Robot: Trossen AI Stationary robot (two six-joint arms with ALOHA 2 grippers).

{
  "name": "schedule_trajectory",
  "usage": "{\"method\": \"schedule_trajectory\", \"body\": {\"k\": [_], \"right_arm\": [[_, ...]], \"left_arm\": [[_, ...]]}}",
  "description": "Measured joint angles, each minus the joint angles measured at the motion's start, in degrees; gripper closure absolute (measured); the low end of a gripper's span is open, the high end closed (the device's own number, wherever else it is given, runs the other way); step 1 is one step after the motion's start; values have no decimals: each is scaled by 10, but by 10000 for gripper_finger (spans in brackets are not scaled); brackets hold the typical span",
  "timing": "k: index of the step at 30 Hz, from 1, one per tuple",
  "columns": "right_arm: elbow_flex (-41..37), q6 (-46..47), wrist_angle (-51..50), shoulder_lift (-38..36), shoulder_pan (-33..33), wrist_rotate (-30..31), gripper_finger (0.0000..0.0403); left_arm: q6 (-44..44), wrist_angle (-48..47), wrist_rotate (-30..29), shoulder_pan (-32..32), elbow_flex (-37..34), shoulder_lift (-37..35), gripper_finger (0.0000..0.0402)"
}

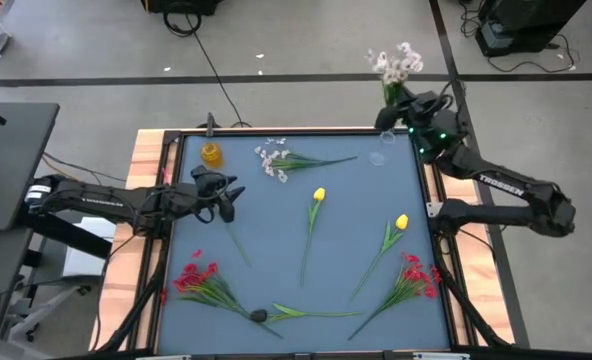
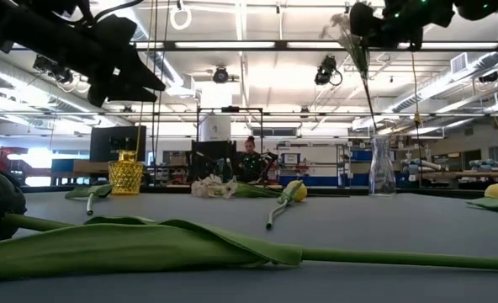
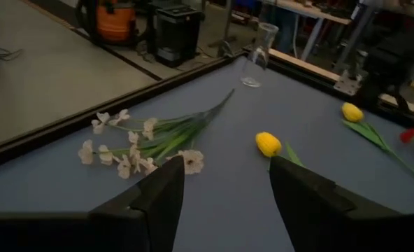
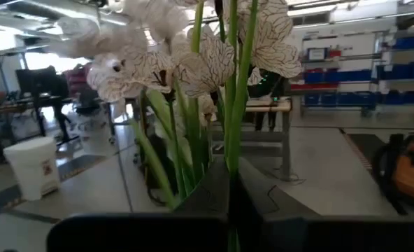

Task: Sort flowers into vase by color
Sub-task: Put the bottom white flowers into the transparent vase

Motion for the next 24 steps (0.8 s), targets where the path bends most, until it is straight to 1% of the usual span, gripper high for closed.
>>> {"method": "schedule_trajectory", "body": {"k": [4, 10, 14, 18, 24], "right_arm": [[0, 0, -9, -6, -30, -22, 393], [0, 19, -32, 29, -65, -59, 392], [0, 26, -39, 60, -69, -58, 379], [0, 64, -82, 80, -72, -55, 358], [-18, 99, -119, 84, -71, -45, 348]], "left_arm": [[-1, 10, -3, 10, 0, 23, 184], [0, 57, -3, 22, 0, 66, 184], [-1, 72, -3, 22, 0, 87, 184], [-12, 77, -2, 21, 0, 98, 184], [-16, 77, -1, 21, 0, 102, 184]]}}
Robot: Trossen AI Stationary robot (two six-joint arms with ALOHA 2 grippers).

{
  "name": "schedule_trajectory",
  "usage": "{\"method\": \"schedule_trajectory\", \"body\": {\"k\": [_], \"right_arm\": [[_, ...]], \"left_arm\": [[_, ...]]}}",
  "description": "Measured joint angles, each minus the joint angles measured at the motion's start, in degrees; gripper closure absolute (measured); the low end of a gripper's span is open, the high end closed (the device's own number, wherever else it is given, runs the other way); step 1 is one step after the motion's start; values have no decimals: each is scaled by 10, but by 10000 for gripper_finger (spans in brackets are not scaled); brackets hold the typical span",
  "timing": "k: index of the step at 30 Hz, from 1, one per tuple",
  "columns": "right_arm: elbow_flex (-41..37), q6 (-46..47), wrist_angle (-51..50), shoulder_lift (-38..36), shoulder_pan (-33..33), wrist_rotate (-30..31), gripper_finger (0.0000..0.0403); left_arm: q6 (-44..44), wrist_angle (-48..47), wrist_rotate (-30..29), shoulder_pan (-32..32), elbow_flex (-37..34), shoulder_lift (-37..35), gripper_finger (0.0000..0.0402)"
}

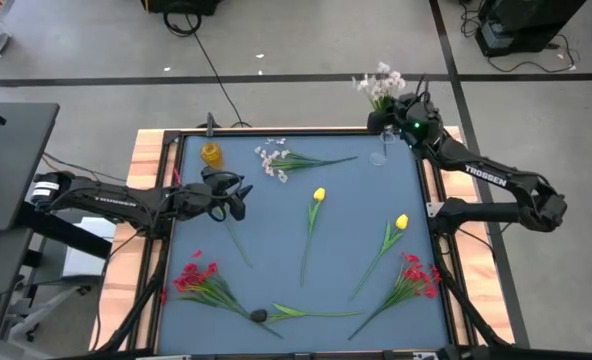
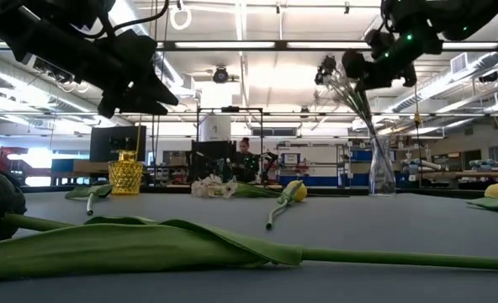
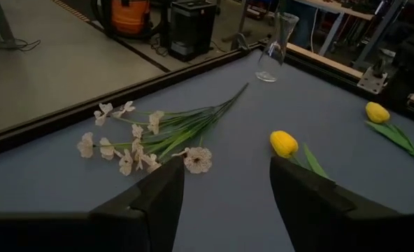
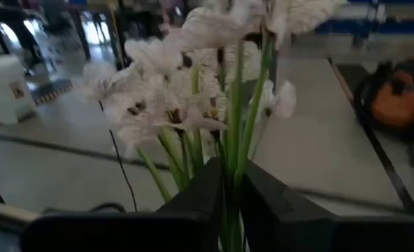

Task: Sort flowers into vase by color
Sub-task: Put the bottom white flowers into the transparent vase, then put the right yellow tulip into the transparent vase

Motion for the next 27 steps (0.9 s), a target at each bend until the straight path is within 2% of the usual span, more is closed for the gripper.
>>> {"method": "schedule_trajectory", "body": {"k": [3, 9, 15, 20, 24, 27], "right_arm": [[-6, 49, -61, -8, 0, 1, 348], [-1, 94, -175, -35, -1, -49, 325], [52, 124, -327, -42, -1, -55, 262], [91, 164, -415, -42, -1, -69, 206], [130, 256, -541, -42, -1, -84, 178], [151, 317, -631, -42, -1, -134, 173]], "left_arm": [[-5, 0, 0, 0, 0, 0, 184], [-21, -1, 0, 0, 0, 0, 184], [-73, -24, 11, 0, 0, 0, 184], [-90, -50, 25, 0, 0, 0, 184], [-104, -52, 36, 0, 0, 0, 184], [-131, -65, 45, 0, 0, 0, 184]]}}
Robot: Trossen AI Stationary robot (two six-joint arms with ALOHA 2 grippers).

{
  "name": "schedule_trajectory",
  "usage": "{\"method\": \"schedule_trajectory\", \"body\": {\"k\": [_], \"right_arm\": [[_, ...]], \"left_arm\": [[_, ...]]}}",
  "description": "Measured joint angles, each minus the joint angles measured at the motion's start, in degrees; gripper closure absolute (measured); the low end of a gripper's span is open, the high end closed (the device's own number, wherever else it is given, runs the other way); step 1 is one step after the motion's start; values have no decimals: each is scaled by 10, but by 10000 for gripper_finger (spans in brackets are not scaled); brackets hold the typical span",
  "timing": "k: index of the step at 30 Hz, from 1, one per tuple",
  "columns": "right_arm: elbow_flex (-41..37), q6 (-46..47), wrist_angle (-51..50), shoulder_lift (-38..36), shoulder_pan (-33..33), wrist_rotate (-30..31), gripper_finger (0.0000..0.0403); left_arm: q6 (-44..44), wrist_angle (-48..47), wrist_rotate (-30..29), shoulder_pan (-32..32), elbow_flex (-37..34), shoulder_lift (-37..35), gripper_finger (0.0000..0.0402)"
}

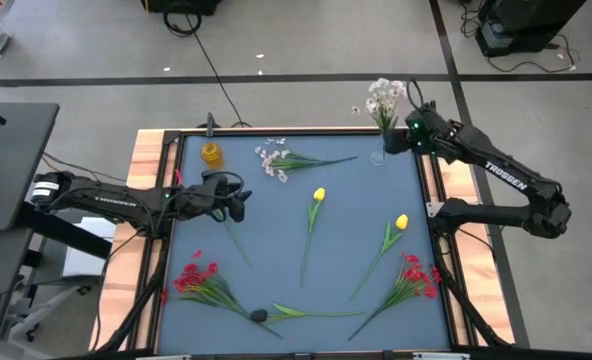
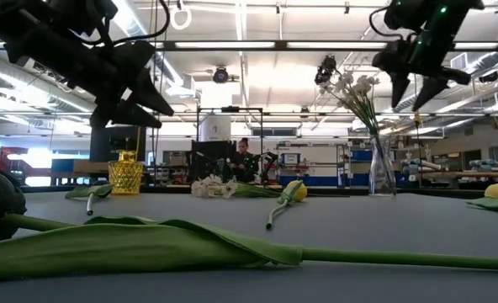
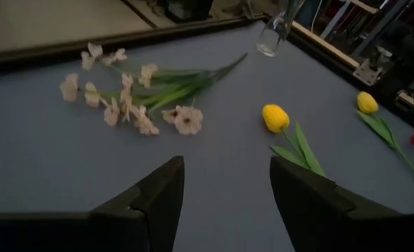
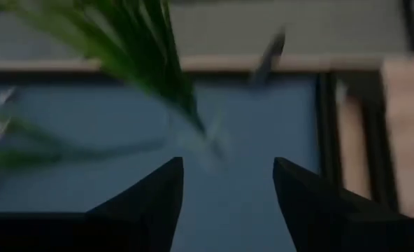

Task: Sort flowers into vase by color
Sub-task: Put the right yellow tulip into the transparent vase

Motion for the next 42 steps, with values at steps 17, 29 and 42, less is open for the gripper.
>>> {"method": "schedule_trajectory", "body": {"k": [17, 29, 42], "right_arm": [[-73, 379, -69, 10, 286, -262, 184], [-140, 646, 20, 105, 493, -269, 184], [-189, 820, 85, 202, 537, -220, 187]], "left_arm": [[2, -69, 53, -1, 0, 0, 184], [37, -90, 53, -1, 0, 0, 184], [59, -91, 57, -1, 0, 0, 184]]}}
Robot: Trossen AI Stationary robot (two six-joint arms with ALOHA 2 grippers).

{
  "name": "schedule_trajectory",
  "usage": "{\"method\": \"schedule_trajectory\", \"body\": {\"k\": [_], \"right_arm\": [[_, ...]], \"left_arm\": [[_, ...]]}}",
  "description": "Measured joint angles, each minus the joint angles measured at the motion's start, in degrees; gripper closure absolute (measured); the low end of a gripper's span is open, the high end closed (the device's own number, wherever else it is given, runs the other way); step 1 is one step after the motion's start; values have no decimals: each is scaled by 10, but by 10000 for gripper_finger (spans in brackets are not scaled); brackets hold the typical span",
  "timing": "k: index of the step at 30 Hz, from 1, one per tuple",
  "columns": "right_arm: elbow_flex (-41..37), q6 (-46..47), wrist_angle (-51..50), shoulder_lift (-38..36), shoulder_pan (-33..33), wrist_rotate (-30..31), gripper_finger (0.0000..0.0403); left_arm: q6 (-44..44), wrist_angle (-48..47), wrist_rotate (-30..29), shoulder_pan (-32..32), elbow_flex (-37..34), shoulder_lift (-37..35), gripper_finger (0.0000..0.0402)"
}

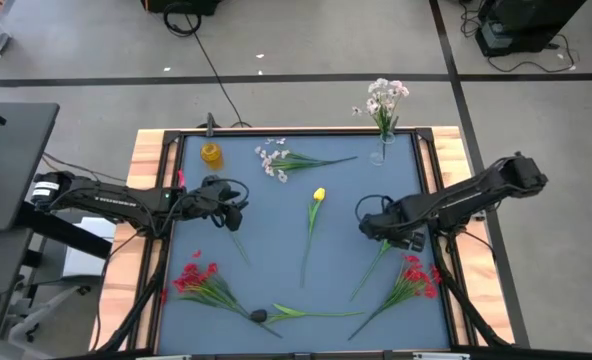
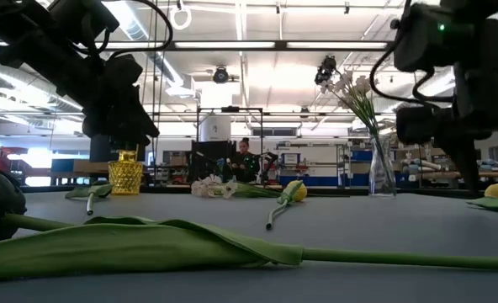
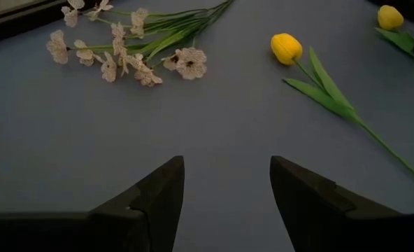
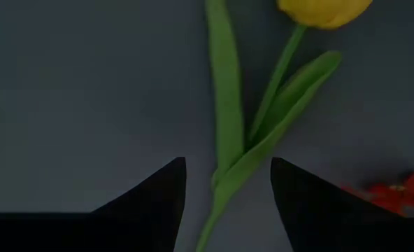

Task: Sort flowers into vase by color
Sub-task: Put the right yellow tulip into the transparent vase

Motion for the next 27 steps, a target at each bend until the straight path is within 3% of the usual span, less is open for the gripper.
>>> {"method": "schedule_trajectory", "body": {"k": [7, 13, 18, 27], "right_arm": [[0, -2, 4, 45, 0, 6, 230], [7, -64, 31, 84, -9, 12, 309], [4, -81, 40, 62, -4, 35, 384], [3, -81, 47, -66, 6, 186, 378]], "left_arm": [[0, -4, 5, 0, 0, 0, 184], [0, -12, 5, 0, 0, 0, 184], [0, -13, 5, 0, 0, 0, 184], [11, -13, 5, 1, 0, 0, 184]]}}
